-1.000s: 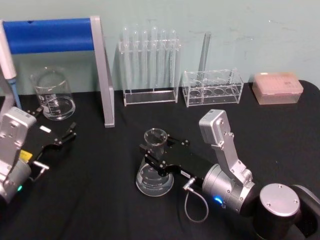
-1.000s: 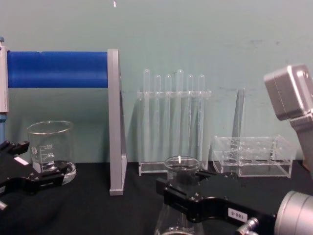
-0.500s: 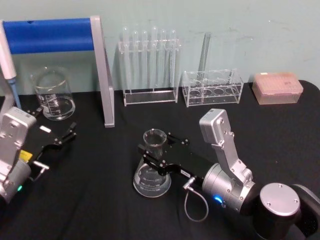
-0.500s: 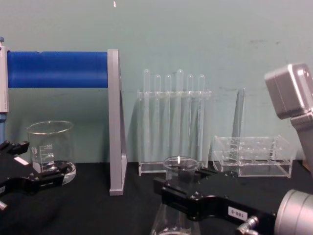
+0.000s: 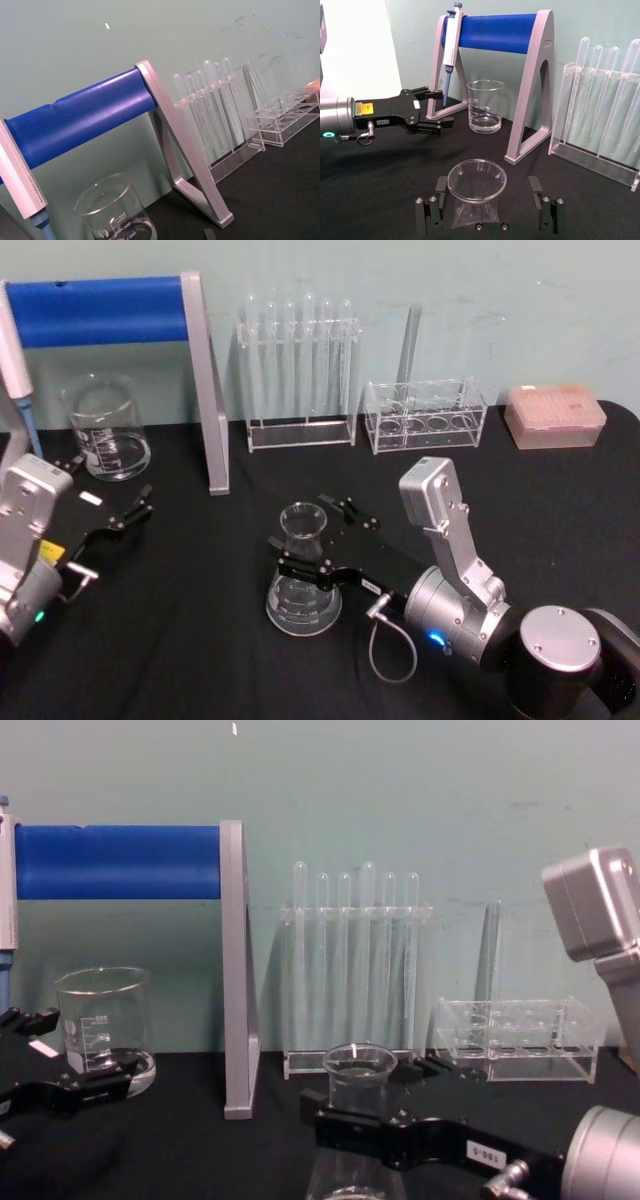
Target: Grasp the erlenmeyer flask with one hand, shake it three times, then place it back.
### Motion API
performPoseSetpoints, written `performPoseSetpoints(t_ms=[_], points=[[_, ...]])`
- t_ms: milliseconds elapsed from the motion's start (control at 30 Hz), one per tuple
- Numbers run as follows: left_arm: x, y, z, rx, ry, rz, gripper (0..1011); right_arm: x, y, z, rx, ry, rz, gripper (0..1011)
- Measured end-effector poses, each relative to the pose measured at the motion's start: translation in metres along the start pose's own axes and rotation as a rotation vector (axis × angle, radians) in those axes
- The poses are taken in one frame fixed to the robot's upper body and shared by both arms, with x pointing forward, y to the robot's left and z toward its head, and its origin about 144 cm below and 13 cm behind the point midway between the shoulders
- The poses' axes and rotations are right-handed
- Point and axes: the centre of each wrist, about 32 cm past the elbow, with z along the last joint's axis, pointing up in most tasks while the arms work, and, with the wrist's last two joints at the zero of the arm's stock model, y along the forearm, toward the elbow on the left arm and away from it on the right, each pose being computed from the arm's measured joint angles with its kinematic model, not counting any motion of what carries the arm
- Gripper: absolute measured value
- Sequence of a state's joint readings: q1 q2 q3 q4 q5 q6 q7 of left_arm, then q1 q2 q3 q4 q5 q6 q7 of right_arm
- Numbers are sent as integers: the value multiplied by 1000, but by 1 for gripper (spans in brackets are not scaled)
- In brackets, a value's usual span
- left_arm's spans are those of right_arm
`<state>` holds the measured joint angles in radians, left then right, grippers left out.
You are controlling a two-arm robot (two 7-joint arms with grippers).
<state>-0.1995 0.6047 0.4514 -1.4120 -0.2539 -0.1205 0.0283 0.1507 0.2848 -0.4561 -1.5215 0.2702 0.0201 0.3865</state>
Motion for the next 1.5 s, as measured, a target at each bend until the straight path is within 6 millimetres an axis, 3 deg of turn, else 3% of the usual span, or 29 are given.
performPoseSetpoints(t_ms=[633,1033,1500], points=[[0,0,0,0,0,0,1001,3,-4,0,0,-10,25,1000],[0,0,0,0,0,0,1001,13,-25,2,-12,-39,88,1000],[0,0,0,0,0,0,1002,26,-67,3,-31,-47,98,1000]])
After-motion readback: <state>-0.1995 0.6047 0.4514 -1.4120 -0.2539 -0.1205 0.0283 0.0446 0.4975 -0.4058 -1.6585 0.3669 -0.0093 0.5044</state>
